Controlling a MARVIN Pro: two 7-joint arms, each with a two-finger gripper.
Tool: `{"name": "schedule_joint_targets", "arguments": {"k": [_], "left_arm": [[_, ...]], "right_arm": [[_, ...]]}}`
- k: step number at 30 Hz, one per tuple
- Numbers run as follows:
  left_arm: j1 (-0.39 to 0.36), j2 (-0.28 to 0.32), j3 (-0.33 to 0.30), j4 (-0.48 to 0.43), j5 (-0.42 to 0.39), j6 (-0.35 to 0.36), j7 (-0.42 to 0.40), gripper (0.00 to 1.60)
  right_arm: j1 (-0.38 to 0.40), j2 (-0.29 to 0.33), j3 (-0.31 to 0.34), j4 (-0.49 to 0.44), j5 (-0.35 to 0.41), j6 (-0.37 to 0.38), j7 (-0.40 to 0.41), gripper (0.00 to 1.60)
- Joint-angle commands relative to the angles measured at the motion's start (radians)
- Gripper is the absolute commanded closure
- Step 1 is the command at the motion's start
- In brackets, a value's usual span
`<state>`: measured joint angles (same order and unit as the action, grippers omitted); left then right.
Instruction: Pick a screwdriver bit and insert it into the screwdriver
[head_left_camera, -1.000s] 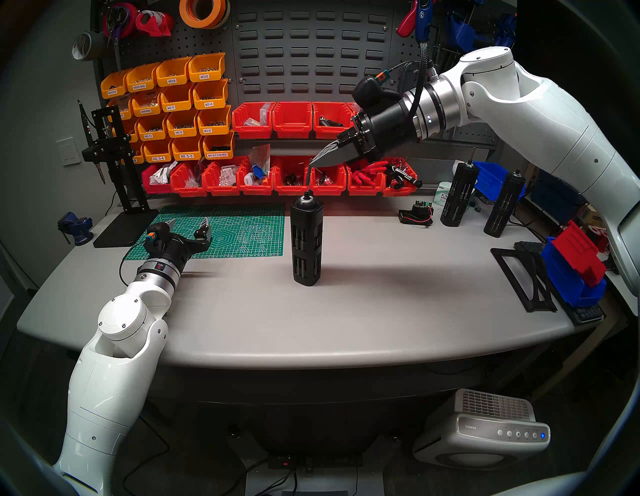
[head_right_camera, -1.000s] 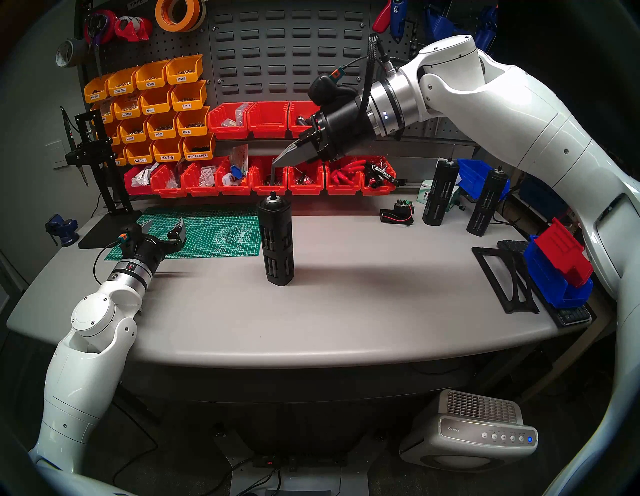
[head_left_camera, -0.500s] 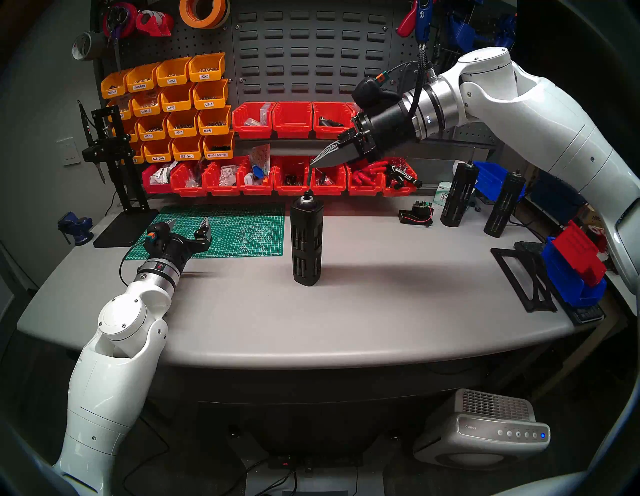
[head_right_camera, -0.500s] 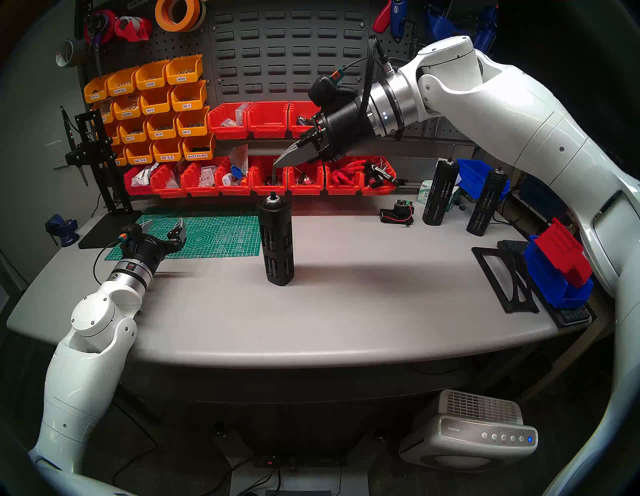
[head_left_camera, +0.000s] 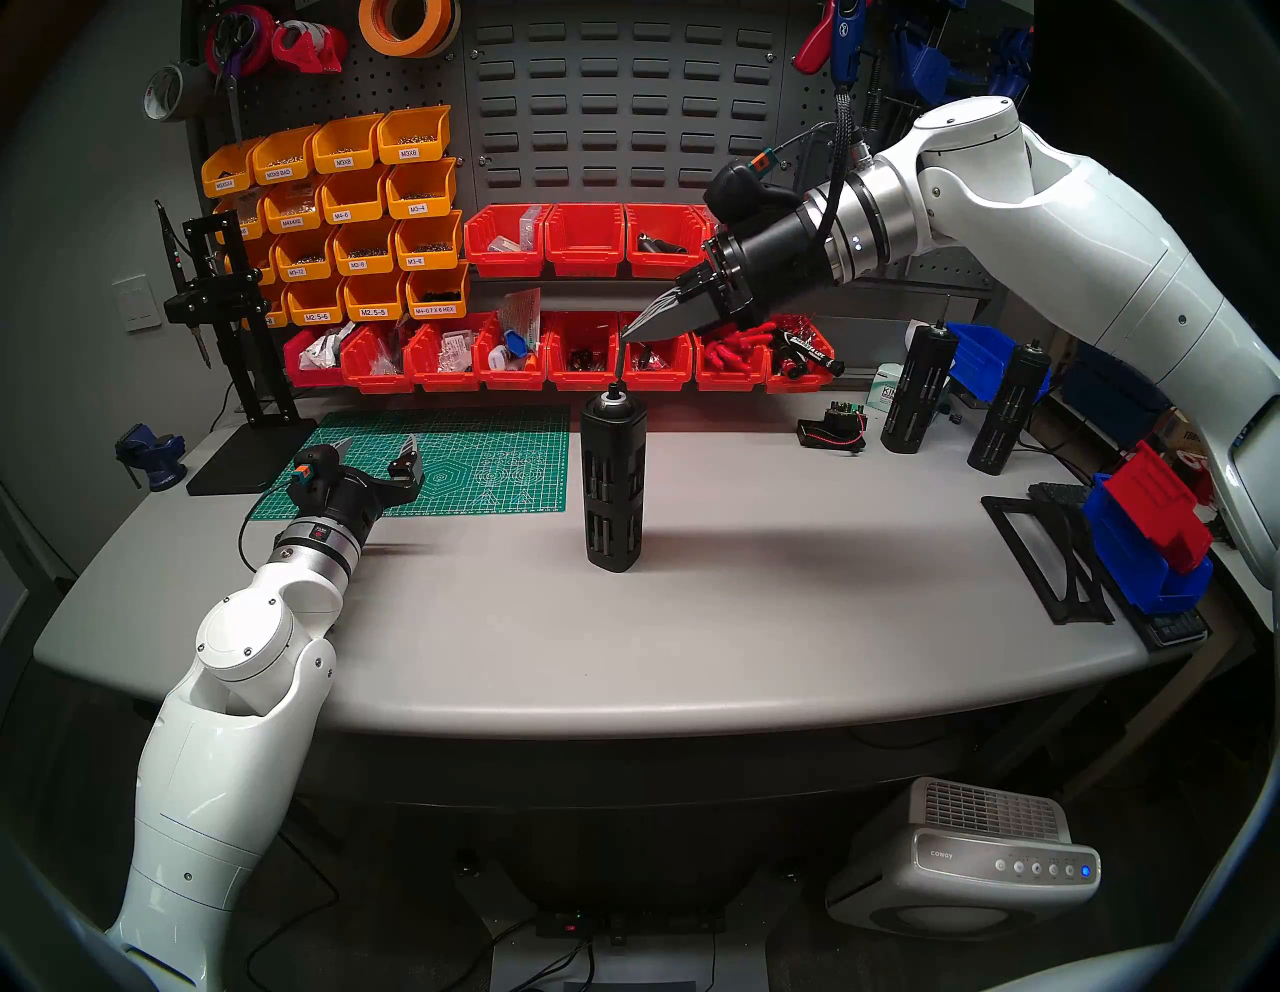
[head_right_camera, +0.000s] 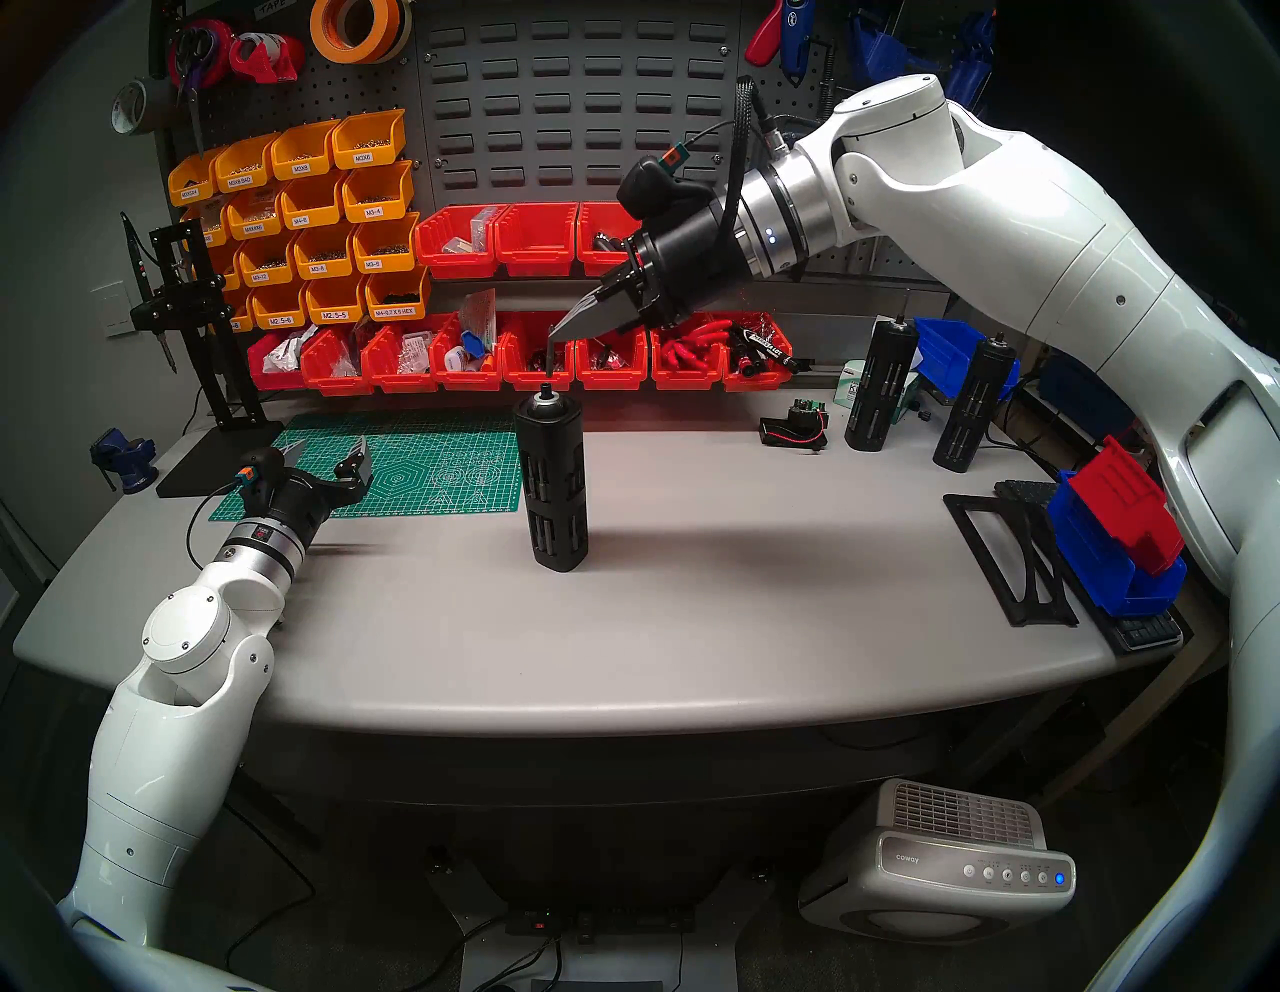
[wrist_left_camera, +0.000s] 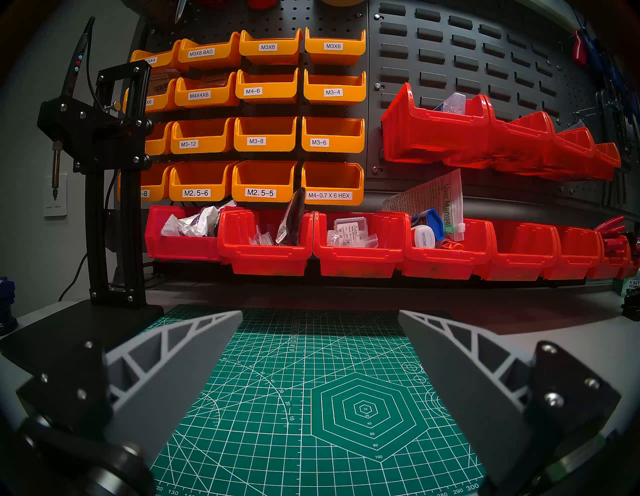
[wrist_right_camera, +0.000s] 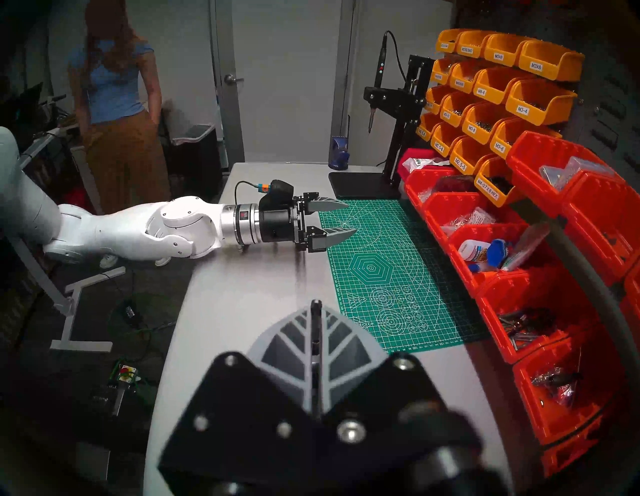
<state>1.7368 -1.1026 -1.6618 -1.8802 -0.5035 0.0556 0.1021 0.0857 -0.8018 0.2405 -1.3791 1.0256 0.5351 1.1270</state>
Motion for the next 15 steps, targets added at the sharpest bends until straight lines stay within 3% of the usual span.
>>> {"name": "schedule_joint_targets", "arguments": {"k": [1, 15], "left_arm": [[-0.024, 0.0, -0.01, -0.029, -0.001, -0.019, -0.001, 0.0], [-0.024, 0.0, -0.01, -0.029, -0.001, -0.019, -0.001, 0.0]], "right_arm": [[0.029, -0.003, 0.023, 0.001, 0.002, -0.005, -0.004, 1.6], [0.031, -0.019, 0.019, 0.015, 0.001, -0.012, 0.003, 1.6]]}}
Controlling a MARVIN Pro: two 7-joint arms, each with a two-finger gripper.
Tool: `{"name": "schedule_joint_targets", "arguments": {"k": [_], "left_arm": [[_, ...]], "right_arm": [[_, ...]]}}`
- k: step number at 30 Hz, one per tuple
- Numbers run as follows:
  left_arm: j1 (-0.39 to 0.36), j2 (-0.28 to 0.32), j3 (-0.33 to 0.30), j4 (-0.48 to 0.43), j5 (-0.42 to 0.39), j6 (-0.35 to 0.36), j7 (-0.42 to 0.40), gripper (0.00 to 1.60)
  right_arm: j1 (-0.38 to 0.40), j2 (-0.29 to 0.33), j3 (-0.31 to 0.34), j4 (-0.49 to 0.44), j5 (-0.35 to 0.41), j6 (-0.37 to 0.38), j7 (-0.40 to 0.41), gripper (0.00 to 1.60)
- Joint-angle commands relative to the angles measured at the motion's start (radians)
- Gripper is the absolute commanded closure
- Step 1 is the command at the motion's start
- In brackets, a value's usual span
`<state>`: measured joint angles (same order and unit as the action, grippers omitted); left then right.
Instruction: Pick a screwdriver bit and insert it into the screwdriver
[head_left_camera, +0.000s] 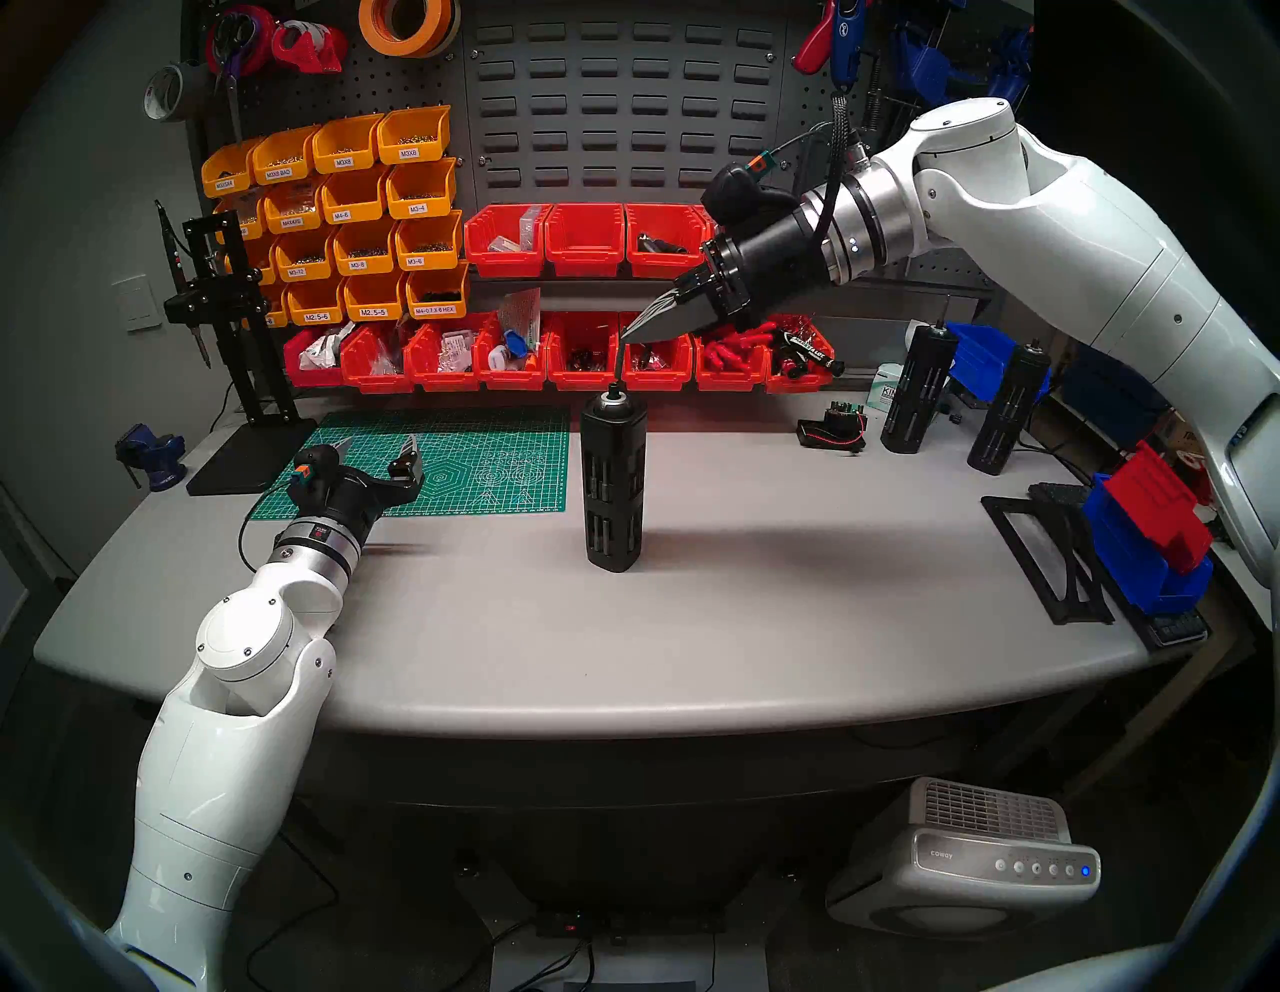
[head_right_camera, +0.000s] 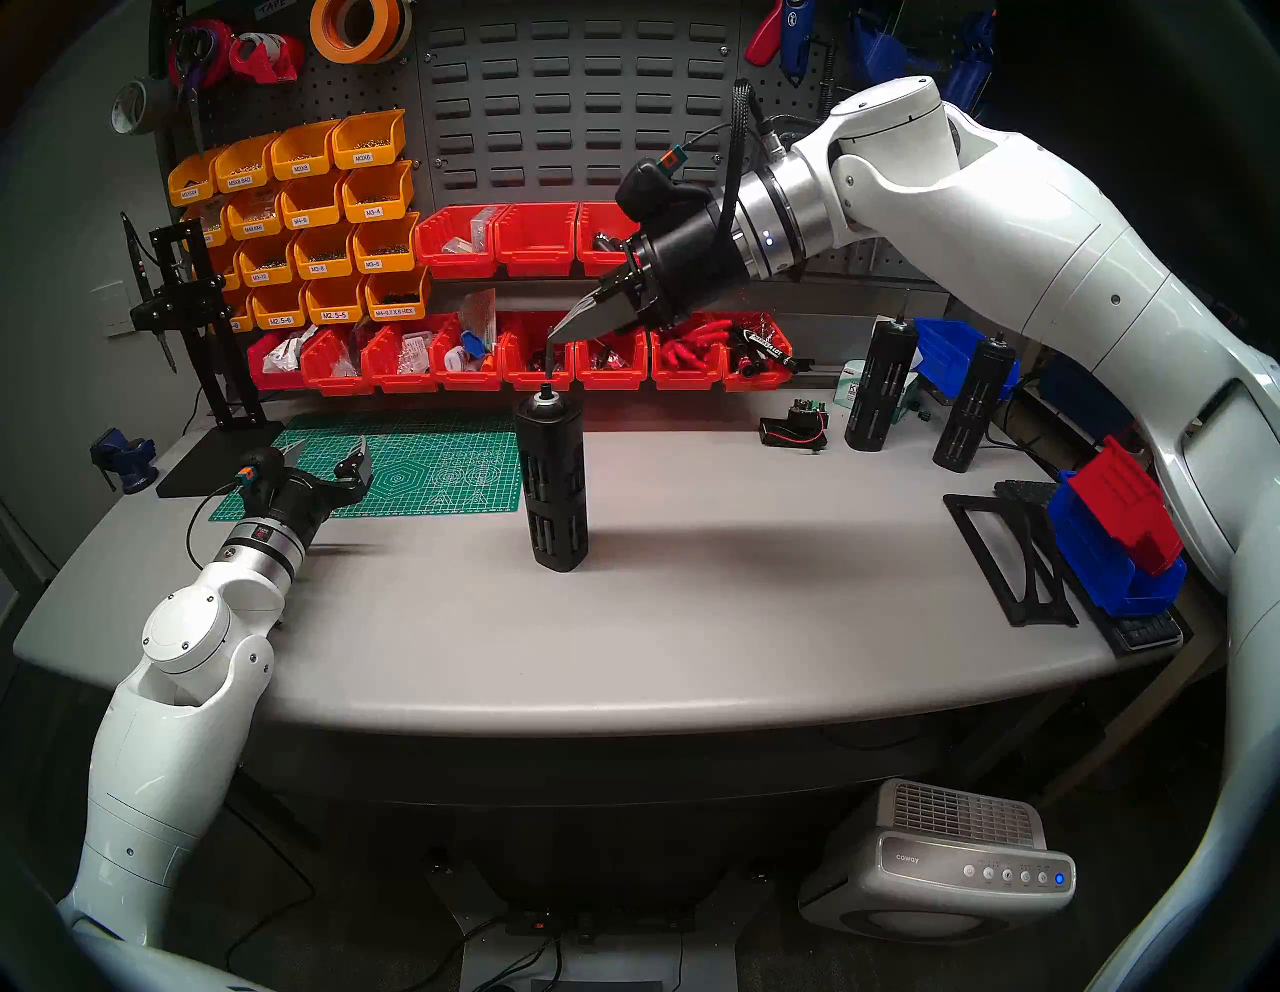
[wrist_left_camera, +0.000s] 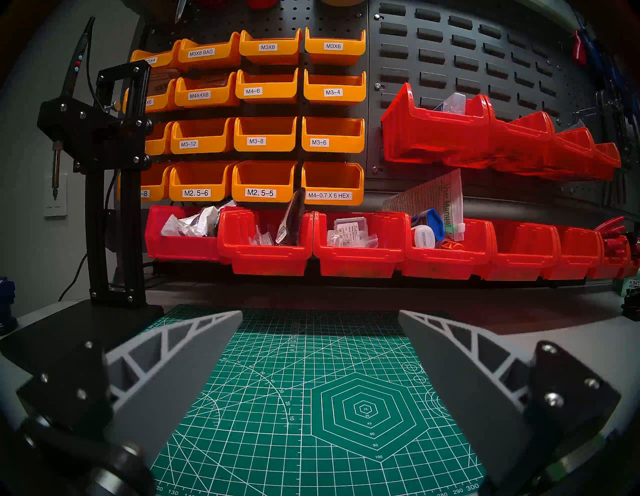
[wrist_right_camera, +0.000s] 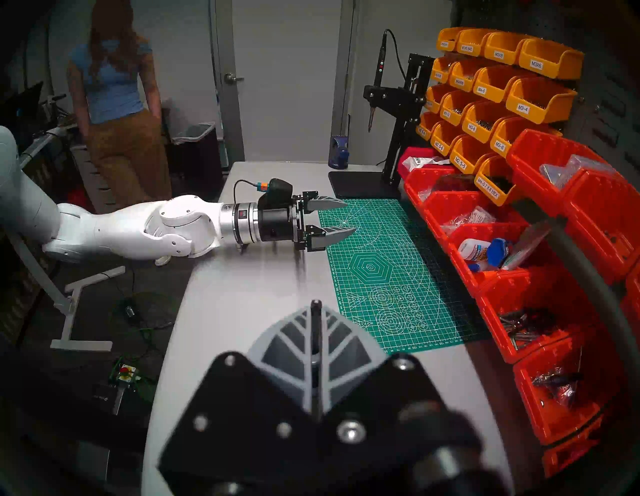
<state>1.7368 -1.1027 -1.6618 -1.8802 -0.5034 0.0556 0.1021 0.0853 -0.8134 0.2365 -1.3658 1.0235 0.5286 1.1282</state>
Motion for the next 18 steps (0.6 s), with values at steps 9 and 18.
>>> {"name": "schedule_joint_targets", "arguments": {"k": [9, 18], "left_arm": [[-0.024, 0.0, -0.01, -0.029, -0.001, -0.019, -0.001, 0.0], [-0.024, 0.0, -0.01, -0.029, -0.001, -0.018, -0.001, 0.0]], "right_arm": [[0.038, -0.011, 0.017, 0.003, -0.001, 0.0, 0.009, 1.6], [0.04, -0.01, 0.016, -0.001, -0.005, 0.002, 0.007, 1.6]]}}
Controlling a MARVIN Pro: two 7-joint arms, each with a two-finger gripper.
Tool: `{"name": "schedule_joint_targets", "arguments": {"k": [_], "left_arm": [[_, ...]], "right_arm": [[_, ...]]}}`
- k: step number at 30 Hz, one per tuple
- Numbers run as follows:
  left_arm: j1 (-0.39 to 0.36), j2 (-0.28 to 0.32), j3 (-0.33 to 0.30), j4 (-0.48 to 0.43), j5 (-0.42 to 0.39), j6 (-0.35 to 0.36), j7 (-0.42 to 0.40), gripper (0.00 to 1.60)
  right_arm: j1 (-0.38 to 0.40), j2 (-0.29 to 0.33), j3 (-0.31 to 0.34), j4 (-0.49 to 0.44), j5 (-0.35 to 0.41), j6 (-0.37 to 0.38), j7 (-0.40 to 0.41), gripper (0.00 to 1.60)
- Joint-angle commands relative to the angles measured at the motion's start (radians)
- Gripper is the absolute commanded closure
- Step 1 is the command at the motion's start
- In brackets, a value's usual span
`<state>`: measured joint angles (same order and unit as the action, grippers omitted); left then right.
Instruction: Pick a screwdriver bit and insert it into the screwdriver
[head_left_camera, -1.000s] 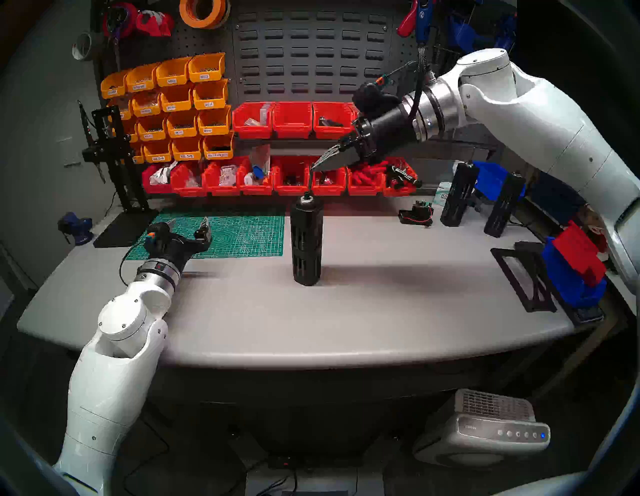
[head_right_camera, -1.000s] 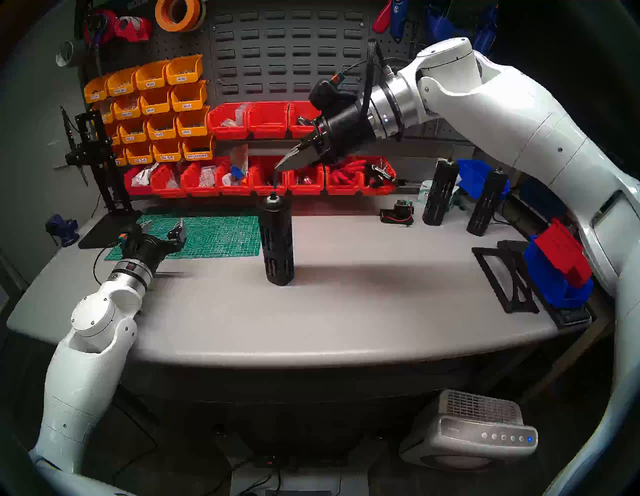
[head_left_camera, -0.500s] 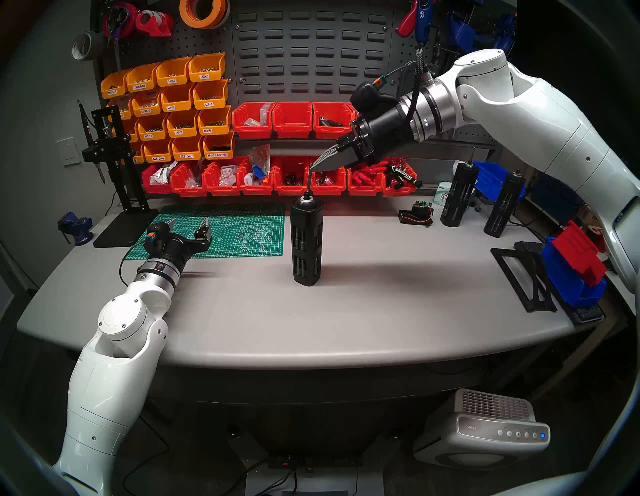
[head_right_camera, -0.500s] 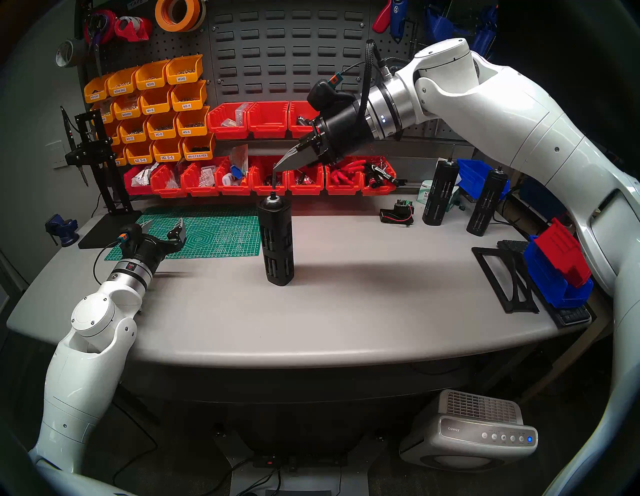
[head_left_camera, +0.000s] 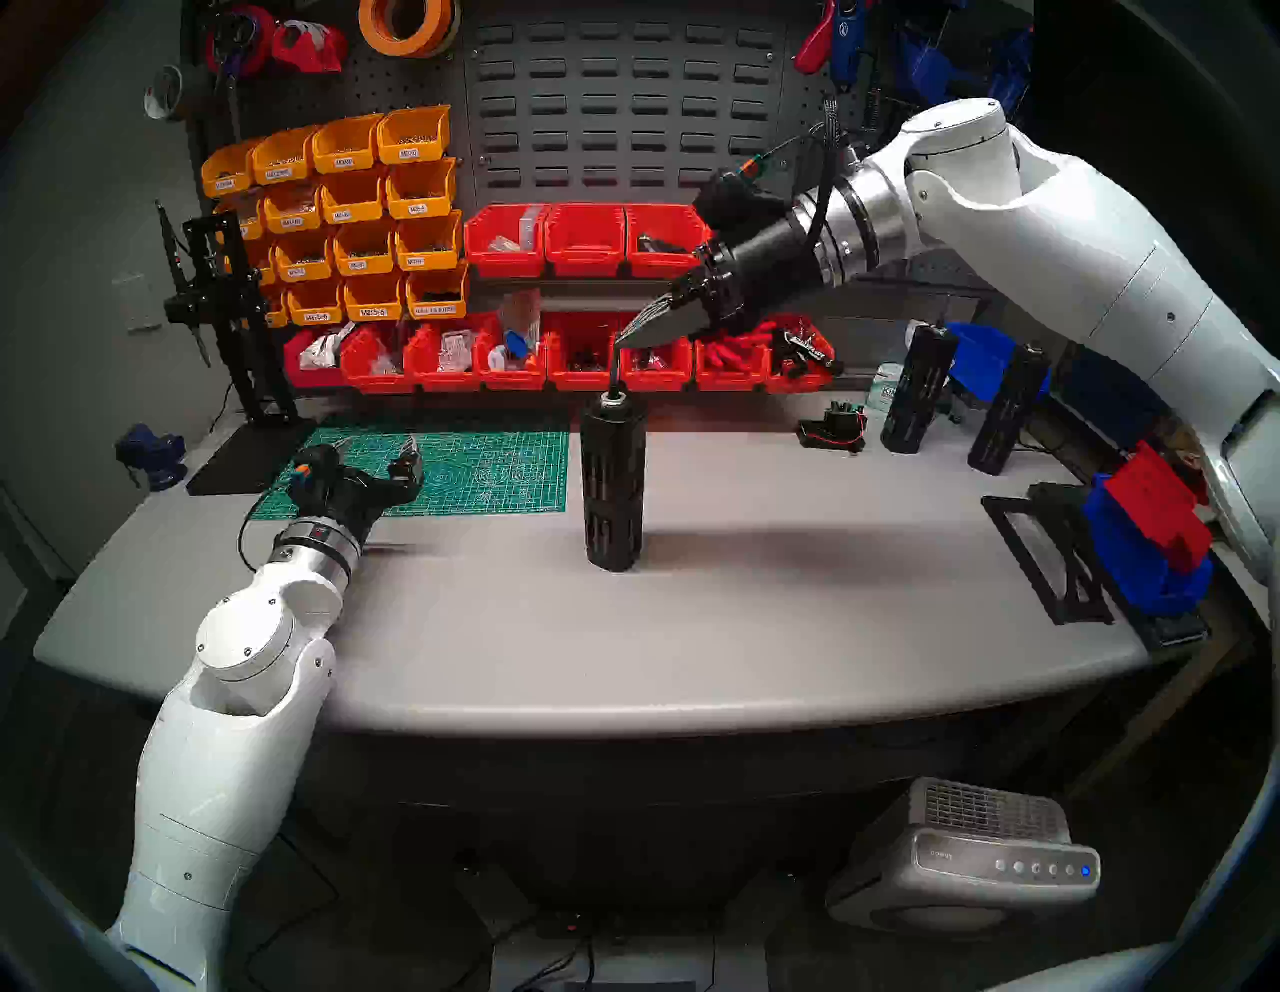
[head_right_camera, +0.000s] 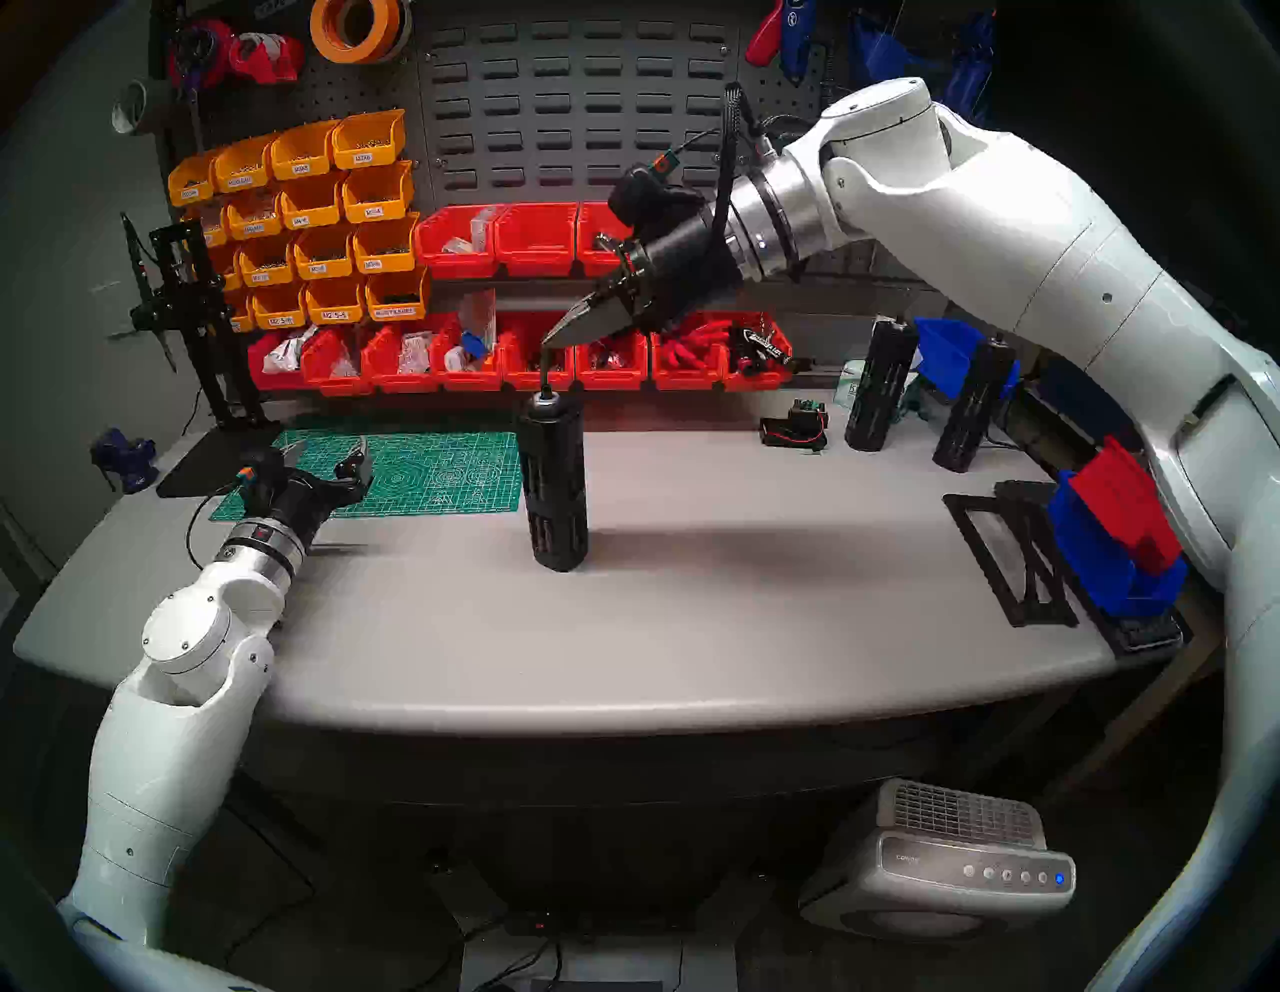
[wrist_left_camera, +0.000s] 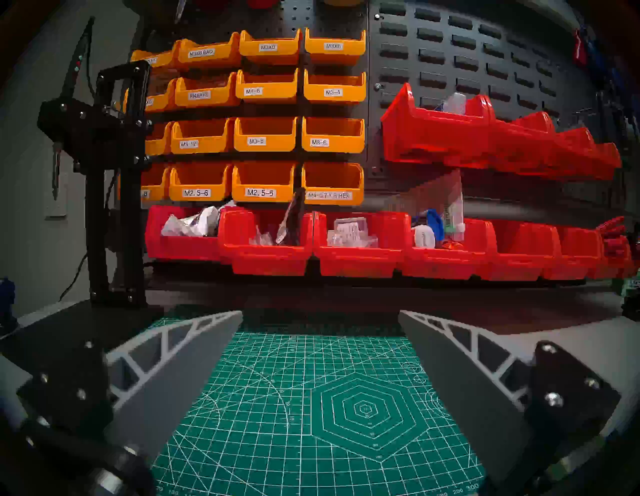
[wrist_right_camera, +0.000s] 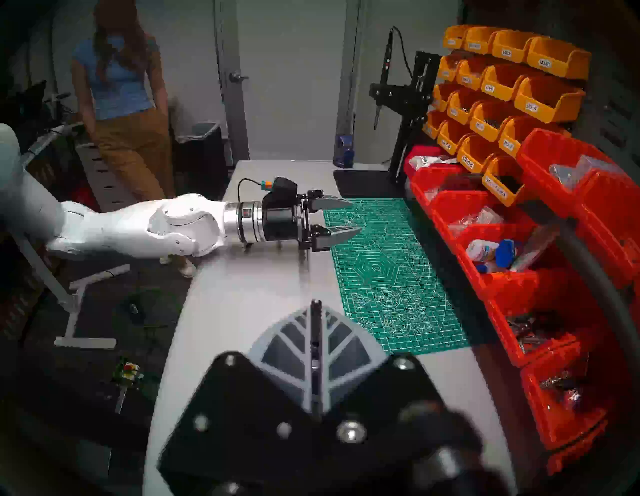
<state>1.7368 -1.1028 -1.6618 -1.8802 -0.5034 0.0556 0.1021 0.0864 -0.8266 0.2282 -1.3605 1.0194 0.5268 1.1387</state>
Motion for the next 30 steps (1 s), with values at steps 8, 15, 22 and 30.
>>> {"name": "schedule_joint_targets", "arguments": {"k": [8, 15, 22, 30], "left_arm": [[-0.024, 0.001, -0.01, -0.029, -0.001, -0.018, -0.001, 0.0], [-0.024, 0.001, -0.01, -0.029, -0.001, -0.018, -0.001, 0.0], [-0.024, 0.001, -0.01, -0.029, -0.001, -0.018, -0.001, 0.0], [-0.024, 0.001, -0.011, -0.029, -0.001, -0.018, -0.001, 0.0]], "right_arm": [[0.043, 0.003, 0.028, -0.004, -0.001, 0.002, -0.004, 1.6], [0.045, 0.004, 0.029, -0.004, 0.0, 0.002, -0.005, 1.6], [0.05, 0.011, 0.03, -0.006, 0.0, 0.004, -0.006, 1.6], [0.049, 0.018, 0.026, -0.01, 0.0, 0.006, -0.004, 1.6]]}}
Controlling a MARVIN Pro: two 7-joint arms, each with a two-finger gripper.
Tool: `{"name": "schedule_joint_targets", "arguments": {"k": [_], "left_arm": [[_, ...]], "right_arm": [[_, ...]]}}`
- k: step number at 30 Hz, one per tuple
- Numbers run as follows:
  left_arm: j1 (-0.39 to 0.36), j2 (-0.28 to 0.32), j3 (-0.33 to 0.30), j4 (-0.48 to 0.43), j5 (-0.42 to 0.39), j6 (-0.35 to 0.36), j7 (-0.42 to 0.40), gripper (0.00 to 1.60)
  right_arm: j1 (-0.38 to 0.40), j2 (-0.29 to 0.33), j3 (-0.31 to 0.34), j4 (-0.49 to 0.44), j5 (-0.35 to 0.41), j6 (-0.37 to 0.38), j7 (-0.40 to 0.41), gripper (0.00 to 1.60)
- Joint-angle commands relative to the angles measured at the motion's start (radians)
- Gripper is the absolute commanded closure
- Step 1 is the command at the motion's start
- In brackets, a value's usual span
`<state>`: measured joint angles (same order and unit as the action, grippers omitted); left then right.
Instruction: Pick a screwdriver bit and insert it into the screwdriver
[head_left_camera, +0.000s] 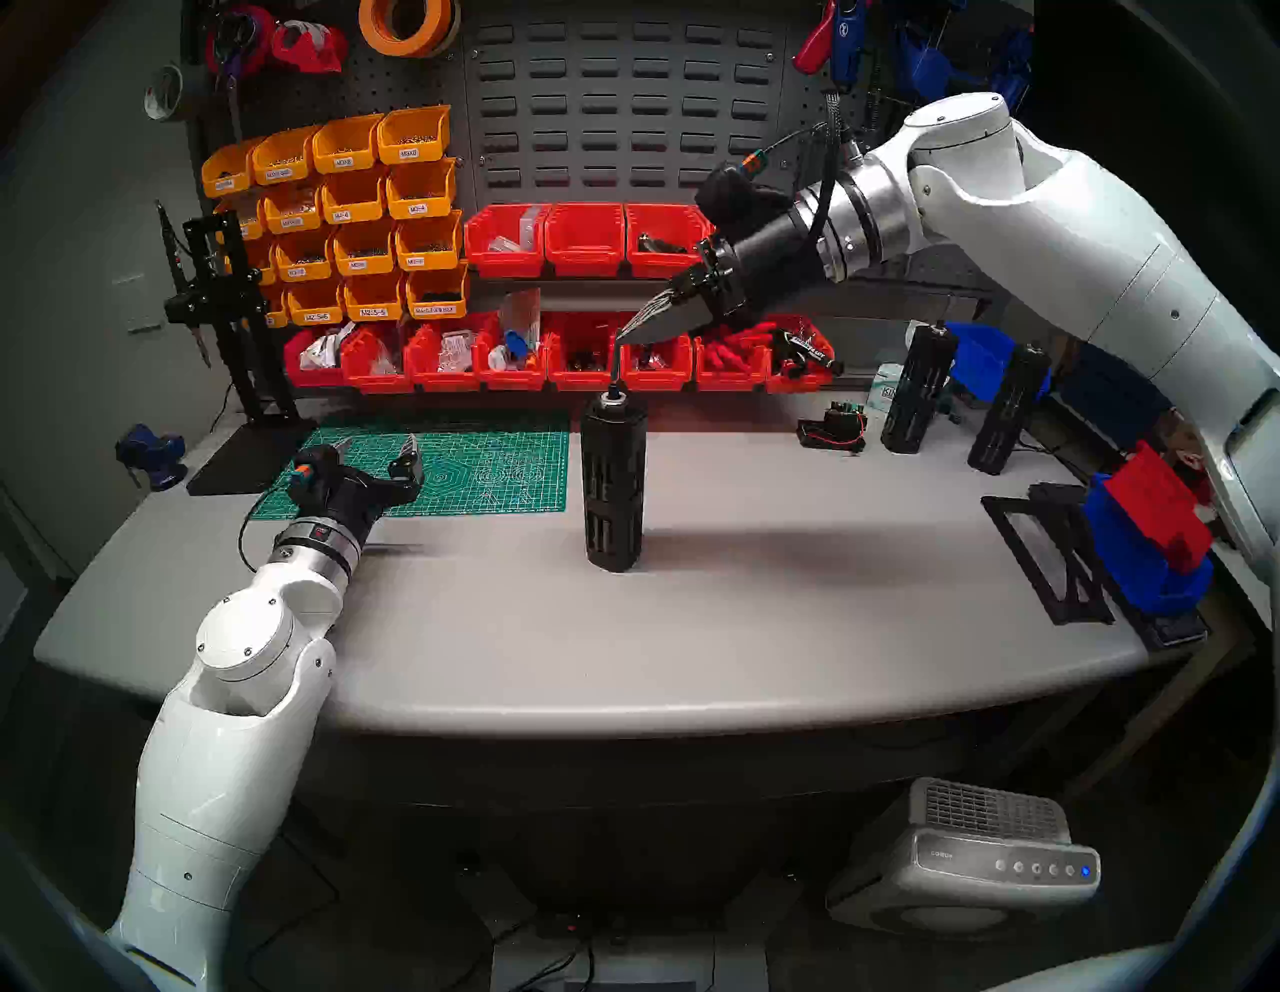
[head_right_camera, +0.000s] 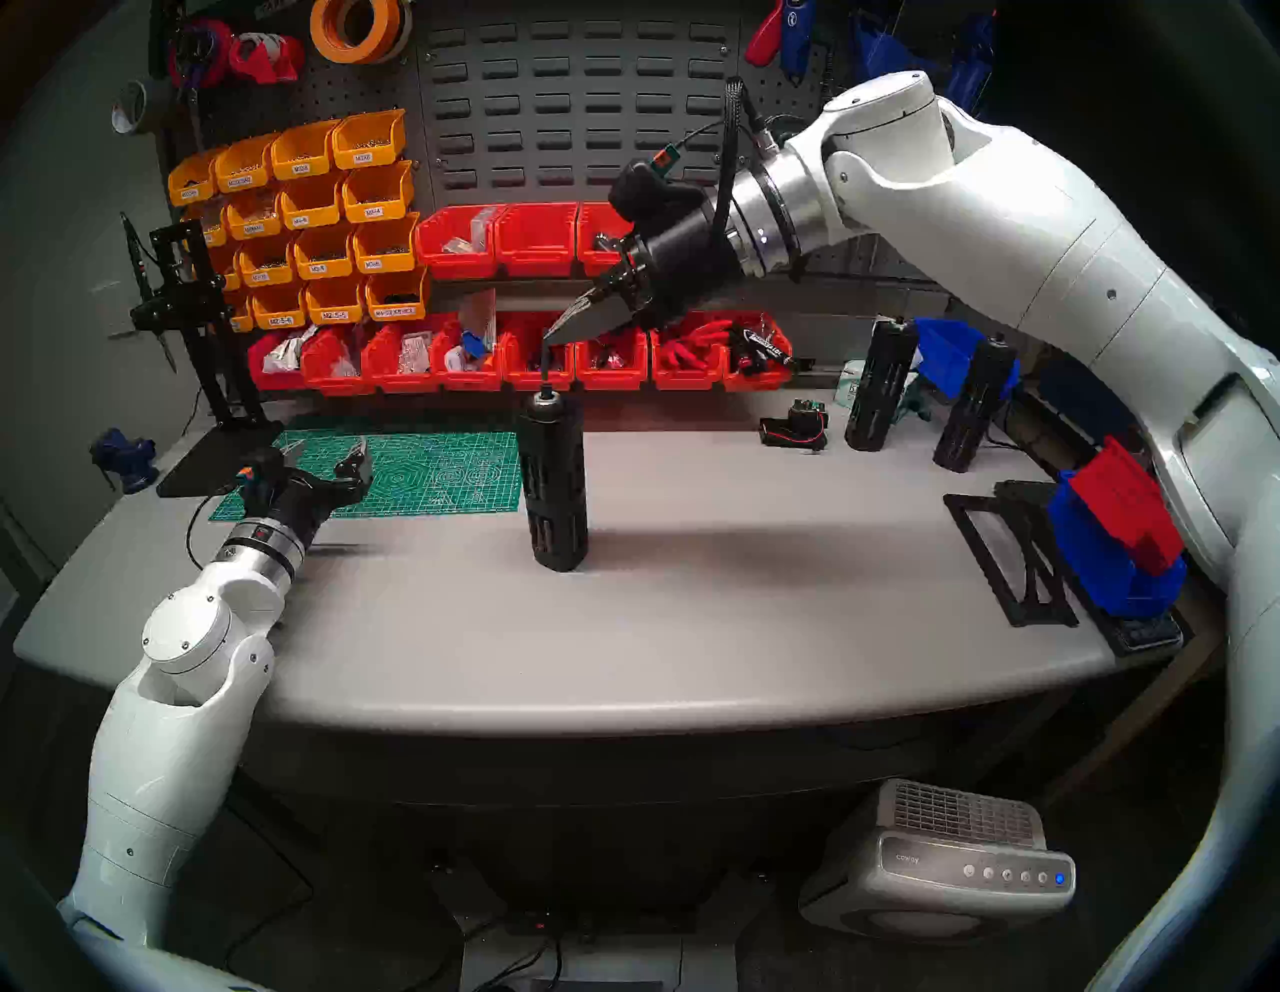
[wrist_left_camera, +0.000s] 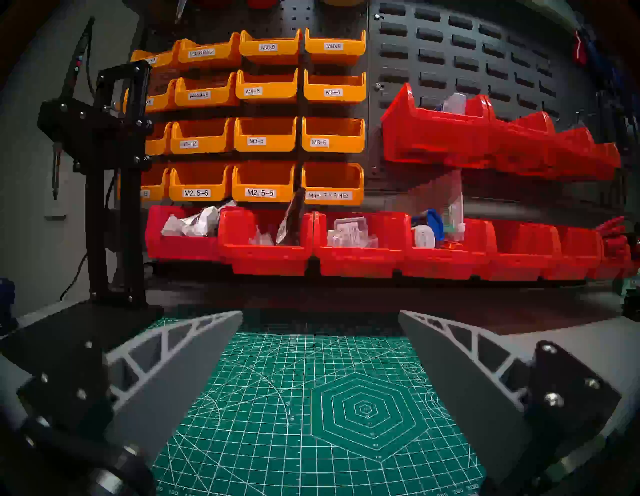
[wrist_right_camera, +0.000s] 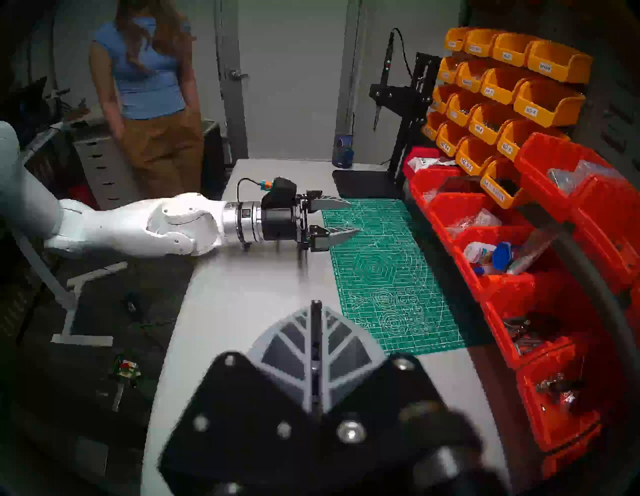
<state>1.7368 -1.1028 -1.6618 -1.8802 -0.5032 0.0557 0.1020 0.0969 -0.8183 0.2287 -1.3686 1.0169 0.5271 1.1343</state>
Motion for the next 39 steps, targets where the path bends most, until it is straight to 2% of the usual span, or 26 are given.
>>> {"name": "schedule_joint_targets", "arguments": {"k": [1, 39], "left_arm": [[-0.024, 0.001, -0.01, -0.029, -0.001, -0.019, -0.001, 0.0], [-0.024, 0.0, -0.011, -0.029, -0.001, -0.019, -0.001, 0.0]], "right_arm": [[0.037, 0.01, 0.025, -0.002, 0.003, 0.005, 0.0, 1.6], [0.028, -0.015, 0.013, 0.023, 0.008, -0.011, 0.005, 1.6]]}}
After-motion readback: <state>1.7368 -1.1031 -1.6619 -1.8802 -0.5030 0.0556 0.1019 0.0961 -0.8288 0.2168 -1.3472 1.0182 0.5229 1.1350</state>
